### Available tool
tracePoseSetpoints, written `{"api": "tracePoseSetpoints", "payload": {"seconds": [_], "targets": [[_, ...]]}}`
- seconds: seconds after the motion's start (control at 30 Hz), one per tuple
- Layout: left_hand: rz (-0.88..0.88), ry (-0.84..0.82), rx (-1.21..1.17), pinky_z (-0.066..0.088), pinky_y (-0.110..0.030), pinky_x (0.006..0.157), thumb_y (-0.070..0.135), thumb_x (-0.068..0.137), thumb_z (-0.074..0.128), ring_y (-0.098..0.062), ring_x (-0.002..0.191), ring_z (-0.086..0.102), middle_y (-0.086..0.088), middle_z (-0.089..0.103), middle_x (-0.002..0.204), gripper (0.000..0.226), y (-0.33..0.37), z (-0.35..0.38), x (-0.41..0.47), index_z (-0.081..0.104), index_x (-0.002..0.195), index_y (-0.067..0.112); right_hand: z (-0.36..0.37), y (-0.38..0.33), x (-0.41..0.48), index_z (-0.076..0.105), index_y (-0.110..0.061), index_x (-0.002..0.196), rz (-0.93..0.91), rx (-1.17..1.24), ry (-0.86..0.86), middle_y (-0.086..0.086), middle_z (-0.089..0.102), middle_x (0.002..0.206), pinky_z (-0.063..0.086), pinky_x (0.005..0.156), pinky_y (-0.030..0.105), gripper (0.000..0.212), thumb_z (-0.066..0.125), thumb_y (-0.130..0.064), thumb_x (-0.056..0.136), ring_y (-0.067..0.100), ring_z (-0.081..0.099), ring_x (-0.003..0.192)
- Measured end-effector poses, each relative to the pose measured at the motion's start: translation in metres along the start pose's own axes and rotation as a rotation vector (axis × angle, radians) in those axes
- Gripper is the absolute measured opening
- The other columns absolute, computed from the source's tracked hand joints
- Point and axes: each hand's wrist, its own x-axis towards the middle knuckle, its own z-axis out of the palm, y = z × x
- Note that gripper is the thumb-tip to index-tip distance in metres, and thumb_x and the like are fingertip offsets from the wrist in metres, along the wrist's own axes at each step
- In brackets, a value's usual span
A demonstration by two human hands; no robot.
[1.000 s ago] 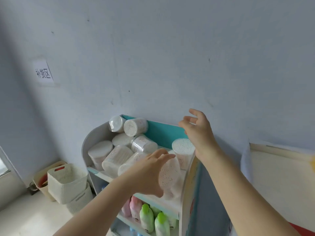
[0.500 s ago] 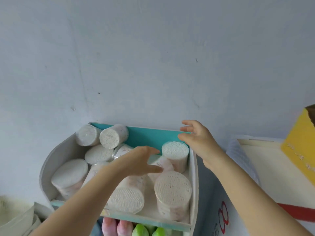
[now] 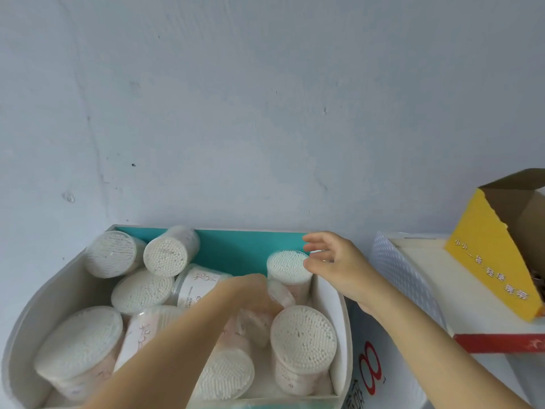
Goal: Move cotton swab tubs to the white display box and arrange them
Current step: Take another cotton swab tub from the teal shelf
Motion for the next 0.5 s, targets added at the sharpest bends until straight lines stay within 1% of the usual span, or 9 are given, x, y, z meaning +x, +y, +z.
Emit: {"api": "tracePoseSetpoints", "payload": {"seconds": [0.03, 0.1, 0.13, 0.2, 0.27, 0.33, 0.4, 0.47, 0.5], "targets": [[-0.011, 0.030, 0.011, 0.043, -0.031, 0.080, 0.056, 0.077, 0.061, -0.023, 0.098, 0.060, 0.002, 0.056, 0.092, 0.054, -0.001, 0.001, 0.001, 0.055, 0.112, 0.015, -0.002, 0.000, 0.000, 0.055, -0.029, 0.114, -0.003, -0.020, 0.004, -0.008, 0.060, 0.116, 0.046, 0.085, 0.019, 0.036, 0.064, -0.010, 0.084, 0.007, 0.058, 0.104], [-0.022, 0.138, 0.015, 0.044, -0.028, 0.073, 0.059, 0.068, 0.066, -0.020, 0.090, 0.058, 0.004, 0.056, 0.092, 0.060, -0.007, 0.002, 0.001, 0.053, 0.108, 0.017, -0.005, 0.001, 0.000, 0.055, -0.029, 0.116, -0.008, -0.053, 0.012, -0.009, 0.060, 0.114, 0.046, 0.089, 0.022, 0.037, 0.064, -0.011, 0.084, 0.006, 0.058, 0.105], [-0.011, 0.189, -0.006, 0.043, -0.026, 0.068, 0.058, 0.065, 0.068, -0.018, 0.084, 0.057, 0.004, 0.057, 0.089, 0.058, -0.010, -0.001, 0.000, 0.054, 0.104, 0.017, -0.007, 0.002, 0.001, 0.055, -0.028, 0.116, -0.013, -0.061, 0.018, -0.009, 0.060, 0.114, 0.046, 0.090, 0.023, 0.038, 0.064, -0.011, 0.084, 0.006, 0.058, 0.105], [0.027, 0.268, -0.052, 0.038, -0.025, 0.058, 0.055, 0.060, 0.074, -0.016, 0.069, 0.052, 0.004, 0.054, 0.078, 0.054, -0.015, -0.011, -0.005, 0.056, 0.091, 0.015, -0.011, 0.004, 0.004, 0.055, -0.029, 0.116, -0.013, -0.083, 0.024, -0.010, 0.059, 0.115, 0.047, 0.092, 0.025, 0.038, 0.064, -0.013, 0.084, 0.006, 0.058, 0.106], [0.046, 0.326, -0.095, 0.033, -0.026, 0.054, 0.053, 0.057, 0.077, -0.016, 0.060, 0.043, 0.003, 0.048, 0.071, 0.051, -0.019, -0.023, -0.013, 0.054, 0.078, 0.013, -0.014, 0.004, 0.007, 0.054, -0.031, 0.117, -0.015, -0.113, 0.020, -0.011, 0.059, 0.116, 0.047, 0.094, 0.027, 0.038, 0.064, -0.015, 0.085, 0.008, 0.057, 0.109], [0.053, 0.384, -0.157, 0.029, -0.026, 0.052, 0.050, 0.056, 0.077, -0.015, 0.057, 0.038, 0.003, 0.043, 0.070, 0.049, -0.022, -0.033, -0.022, 0.047, 0.070, 0.014, -0.016, 0.004, 0.010, 0.052, -0.029, 0.122, -0.033, -0.182, 0.012, -0.010, 0.058, 0.121, 0.045, 0.096, 0.027, 0.040, 0.063, -0.016, 0.086, 0.009, 0.055, 0.114], [0.076, 0.441, -0.269, 0.032, -0.026, 0.054, 0.049, 0.055, 0.078, -0.015, 0.059, 0.040, 0.003, 0.045, 0.072, 0.050, -0.024, -0.042, -0.032, 0.048, 0.071, 0.012, -0.019, 0.003, 0.012, 0.048, -0.024, 0.131, -0.081, -0.356, -0.015, -0.007, 0.053, 0.130, 0.041, 0.100, 0.026, 0.048, 0.063, -0.019, 0.086, 0.011, 0.049, 0.121], [0.118, 0.499, -0.357, 0.035, -0.027, 0.056, 0.049, 0.054, 0.080, -0.016, 0.061, 0.043, 0.003, 0.048, 0.073, 0.052, -0.025, -0.048, -0.041, 0.049, 0.073, 0.012, -0.021, 0.002, 0.015, 0.038, -0.024, 0.141, -0.131, -0.569, -0.103, -0.006, 0.042, 0.141, 0.036, 0.105, 0.027, 0.062, 0.064, -0.026, 0.085, 0.012, 0.039, 0.130], [0.141, 0.529, -0.378, 0.040, -0.027, 0.057, 0.049, 0.054, 0.081, -0.016, 0.063, 0.048, 0.004, 0.052, 0.075, 0.052, -0.025, -0.051, -0.044, 0.051, 0.076, 0.013, -0.022, 0.001, 0.016, 0.033, -0.025, 0.144, -0.137, -0.618, -0.159, -0.008, 0.036, 0.145, 0.033, 0.107, 0.029, 0.071, 0.067, -0.030, 0.083, 0.012, 0.034, 0.133]]}}
